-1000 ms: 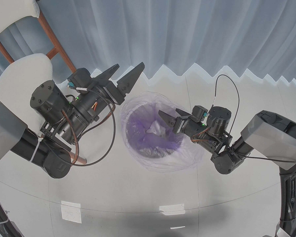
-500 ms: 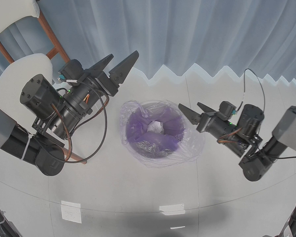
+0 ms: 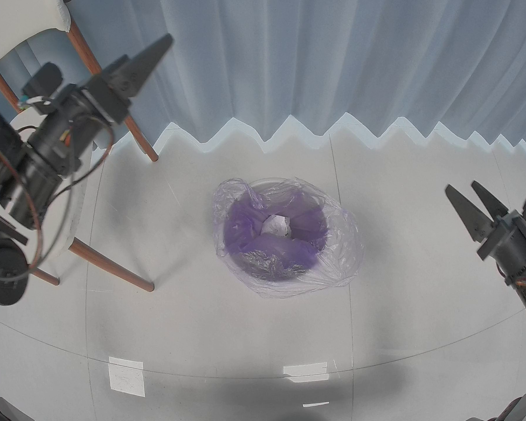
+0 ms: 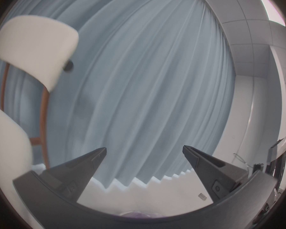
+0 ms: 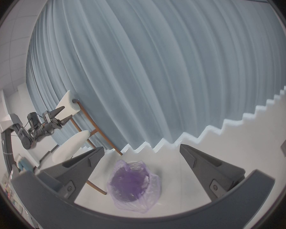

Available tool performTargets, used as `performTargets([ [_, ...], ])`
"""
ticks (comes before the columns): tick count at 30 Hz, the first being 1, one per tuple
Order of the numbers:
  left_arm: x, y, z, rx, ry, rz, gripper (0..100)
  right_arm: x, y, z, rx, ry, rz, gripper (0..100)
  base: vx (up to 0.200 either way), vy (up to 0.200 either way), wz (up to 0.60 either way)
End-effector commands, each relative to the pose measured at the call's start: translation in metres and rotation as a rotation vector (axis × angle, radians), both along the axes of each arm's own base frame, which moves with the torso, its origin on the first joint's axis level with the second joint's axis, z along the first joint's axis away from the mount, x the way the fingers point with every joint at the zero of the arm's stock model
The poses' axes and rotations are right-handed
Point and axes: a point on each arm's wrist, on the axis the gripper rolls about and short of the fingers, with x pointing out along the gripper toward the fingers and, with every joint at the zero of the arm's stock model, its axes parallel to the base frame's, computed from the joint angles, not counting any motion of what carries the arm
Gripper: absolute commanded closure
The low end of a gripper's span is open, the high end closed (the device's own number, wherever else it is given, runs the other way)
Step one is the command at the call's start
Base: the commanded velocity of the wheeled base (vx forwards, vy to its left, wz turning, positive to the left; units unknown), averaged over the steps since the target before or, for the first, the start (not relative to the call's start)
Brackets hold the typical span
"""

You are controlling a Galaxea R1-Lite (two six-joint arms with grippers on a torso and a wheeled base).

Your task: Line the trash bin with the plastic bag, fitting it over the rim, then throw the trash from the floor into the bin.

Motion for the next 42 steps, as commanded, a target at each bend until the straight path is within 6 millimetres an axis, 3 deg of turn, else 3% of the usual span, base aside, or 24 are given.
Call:
performTargets([
  [1, -0.097, 0.07, 0.015, -0.009, -0.023, 0.23, 0, -0.087, -0.038, -0.002, -0.015, -0.144, -0.142, 0, 0.0, 0.0, 0.0],
  [5, -0.17, 0.092, -0.024, 0.013, 0.047, 0.343, 0, -0.123, -0.052, -0.009, -0.041, -0.142, -0.239, 0, 0.0, 0.0, 0.0],
  [8, -0.206, 0.095, -0.052, 0.019, 0.076, 0.363, 0, -0.143, -0.054, -0.02, -0.1, -0.126, -0.236, 0, 0.0, 0.0, 0.0],
  [9, -0.223, 0.096, -0.067, 0.021, 0.092, 0.363, 0, -0.156, -0.054, -0.031, -0.122, -0.097, -0.225, 0, 0.0, 0.0, 0.0],
  [11, -0.237, 0.097, -0.083, 0.023, 0.105, 0.368, 0, -0.17, -0.054, -0.045, -0.134, -0.061, -0.211, 0, 0.0, 0.0, 0.0],
  [14, -0.268, 0.098, -0.131, 0.034, 0.116, 0.376, 0, -0.201, -0.055, -0.09, -0.189, 0.002, -0.207, 0, 0.0, 0.0, 0.0],
  [15, -0.272, 0.098, -0.141, 0.044, 0.117, 0.376, 0, -0.201, -0.054, -0.097, -0.215, 0.045, -0.209, 0, 0.0, 0.0, 0.0],
  [18, -0.27, 0.095, -0.179, 0.155, 0.138, 0.377, 0, -0.201, -0.054, -0.101, -0.213, 0.084, -0.226, 0, 0.0, 0.0, 0.0],
  [24, -0.268, 0.094, -0.192, 0.239, 0.223, 0.333, 0, -0.201, -0.055, -0.102, -0.149, 0.12, -0.27, 0, 0.0, 0.0, 0.0],
  [27, -0.264, 0.095, -0.216, 0.3, 0.446, 0.391, 0, -0.2, -0.058, -0.101, -0.129, 0.131, -0.37, 0, 0.0, 0.0, 0.0],
  [33, -0.263, 0.099, -0.213, 0.268, 0.445, 0.577, 0, -0.2, -0.059, -0.102, -0.135, 0.14, -0.421, 0, 0.0, 0.0, 0.0],
  [38, -0.265, 0.109, -0.214, 0.142, 0.519, 0.982, 0, -0.2, -0.058, -0.102, -0.307, 0.093, -0.421, 0, 0.0, 0.0, 0.0],
  [41, -0.265, 0.108, -0.214, 0.154, 0.517, 0.968, 0, -0.2, -0.057, -0.102, -0.278, 0.093, -0.357, 0, 0.0, 0.0, 0.0],
  [42, -0.264, 0.106, -0.214, 0.209, 0.496, 0.874, 0, -0.201, -0.057, -0.102, -0.185, 0.12, -0.324, 0, 0.0, 0.0, 0.0],
])
